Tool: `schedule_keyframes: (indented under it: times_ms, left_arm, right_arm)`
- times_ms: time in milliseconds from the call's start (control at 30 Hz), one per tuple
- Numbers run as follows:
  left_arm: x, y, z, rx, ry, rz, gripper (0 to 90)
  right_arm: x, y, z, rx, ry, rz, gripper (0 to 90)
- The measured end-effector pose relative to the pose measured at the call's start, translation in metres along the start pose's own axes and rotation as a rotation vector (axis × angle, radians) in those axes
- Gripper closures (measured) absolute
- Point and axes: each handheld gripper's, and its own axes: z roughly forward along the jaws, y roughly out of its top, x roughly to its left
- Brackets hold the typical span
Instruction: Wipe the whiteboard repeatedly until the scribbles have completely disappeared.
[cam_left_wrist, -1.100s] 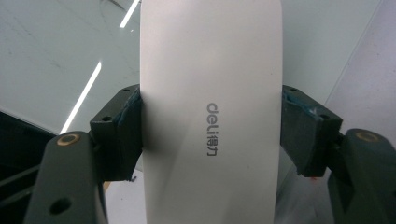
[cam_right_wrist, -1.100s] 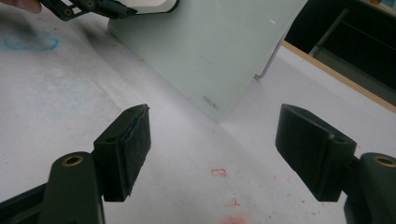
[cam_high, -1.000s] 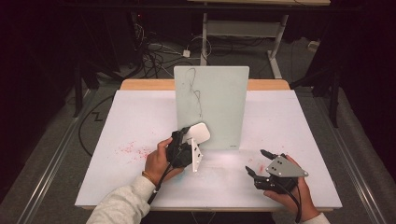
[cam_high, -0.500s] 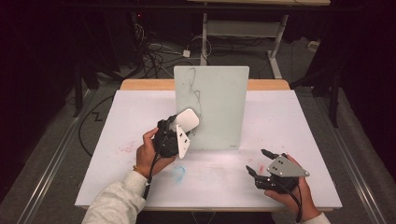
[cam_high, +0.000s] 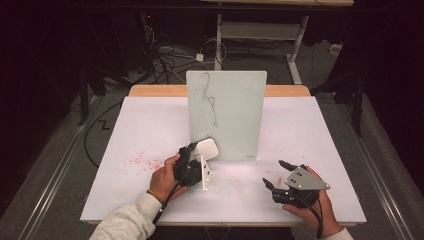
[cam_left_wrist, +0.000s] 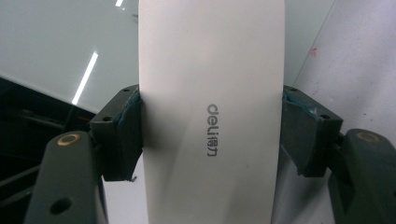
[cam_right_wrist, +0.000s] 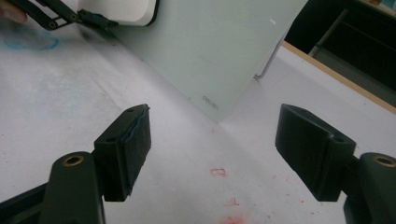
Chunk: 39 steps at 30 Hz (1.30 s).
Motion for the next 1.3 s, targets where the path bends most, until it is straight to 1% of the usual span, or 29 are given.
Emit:
schedule_keyframes:
  times_ms: [167,200,300,333,367,400,433,467,500,533,600,633,667,700,767,800,833,867,900,933,1000,1033,1067,1100,1133,1200,1267,1300]
  left_arm:
    - [-0.002,0.005,0.001,0.009,0.006,-0.006,29.3]
    - [-0.001,0.009,0.001,0.012,0.001,-0.011,29.3]
    - [0.000,0.013,0.002,0.013,-0.002,-0.011,29.3]
    - [0.003,0.015,0.001,0.007,-0.008,-0.013,29.3]
    - [0.003,0.015,0.001,0.007,-0.008,-0.013,29.3]
    - [0.008,0.017,0.000,0.007,-0.008,-0.006,29.3]
    - [0.008,0.017,0.000,0.007,-0.008,-0.006,29.3]
    - [0.013,0.016,-0.001,0.012,0.012,-0.003,29.3]
    - [0.017,0.015,-0.001,0.005,0.027,-0.018,29.3]
    - [0.027,0.013,-0.003,-0.003,0.030,-0.052,29.3]
    - [0.036,0.010,-0.005,-0.003,0.054,-0.082,29.3]
    - [0.036,0.010,-0.005,-0.003,0.054,-0.082,29.3]
    - [0.044,0.007,-0.007,-0.005,0.055,-0.113,29.3]
    - [0.046,0.005,-0.007,-0.004,0.046,-0.129,29.3]
    - [0.046,0.004,-0.008,-0.001,0.045,-0.130,29.3]
    - [0.042,0.003,-0.007,0.004,0.051,-0.117,29.3]
    - [0.042,0.003,-0.007,0.004,0.051,-0.117,29.3]
    - [0.037,0.002,-0.007,0.003,0.024,-0.127,29.3]
    - [0.032,0.002,-0.006,-0.001,0.010,-0.126,29.3]
    - [0.025,0.003,-0.004,0.001,0.000,-0.109,29.3]
    - [0.009,0.006,-0.001,0.017,-0.006,-0.027,29.3]
    - [0.009,0.006,-0.001,0.017,-0.006,-0.027,29.3]
    - [-0.006,0.010,0.002,0.020,-0.006,0.029,29.1]
    - [-0.006,0.010,0.002,0.020,-0.006,0.029,29.2]
    - [-0.014,0.015,0.003,0.027,0.024,0.078,29.0]
    - [-0.014,0.017,0.004,0.024,0.021,0.076,29.1]
    - [-0.013,0.020,0.005,0.007,0.006,0.062,29.2]
    - [-0.012,0.022,0.006,0.006,0.005,0.064,29.2]
  right_arm:
    - [0.000,0.000,0.001,0.004,0.001,0.001,27.5]
    - [0.000,0.000,0.001,0.005,0.002,0.002,27.5]
    - [0.001,0.000,0.001,0.002,0.003,0.000,27.4]
    - [0.000,0.000,0.001,0.002,0.003,0.001,27.4]
    - [0.000,0.000,0.001,0.004,0.001,0.001,27.5]
    - [0.000,0.000,0.001,0.005,0.000,-0.001,27.4]
    - [0.000,0.000,0.001,0.005,0.000,-0.001,27.4]
    - [0.000,-0.001,0.000,0.004,-0.001,0.000,27.4]
    - [-0.001,-0.001,0.000,0.003,-0.001,0.001,27.4]
    - [-0.001,-0.001,0.000,0.004,-0.004,0.002,27.4]
    - [-0.002,-0.001,0.000,0.002,-0.003,0.004,27.4]
    - [-0.002,-0.001,0.000,0.002,-0.003,0.004,27.4]
    - [-0.002,-0.001,0.000,0.002,-0.004,0.005,27.4]
    - [-0.002,-0.001,0.000,0.002,-0.003,0.006,27.5]
    - [-0.001,-0.001,0.000,0.003,-0.003,0.005,27.4]
    - [0.000,0.000,0.000,0.003,0.000,0.002,27.4]
    - [0.000,0.000,0.000,0.003,0.000,0.002,27.4]
    - [0.000,0.000,0.000,0.005,0.000,-0.001,27.4]
    - [0.000,0.000,0.001,0.005,0.001,-0.001,27.4]
    - [0.000,0.000,0.001,0.006,0.001,0.000,27.4]
    - [0.000,0.000,0.001,0.006,0.000,0.000,27.5]
    - [0.000,0.000,0.000,0.005,0.002,0.001,27.5]
    - [0.000,0.000,0.000,0.002,0.002,-0.001,27.4]
    - [0.000,0.000,0.000,0.003,0.002,-0.001,27.5]
    - [0.000,0.000,0.000,0.001,0.003,-0.002,27.5]
    - [0.000,-0.001,0.000,0.004,0.000,-0.002,27.5]
    - [0.000,-0.001,0.001,0.006,0.000,0.002,27.5]
    - [0.000,-0.001,0.001,0.006,0.001,-0.002,27.5]
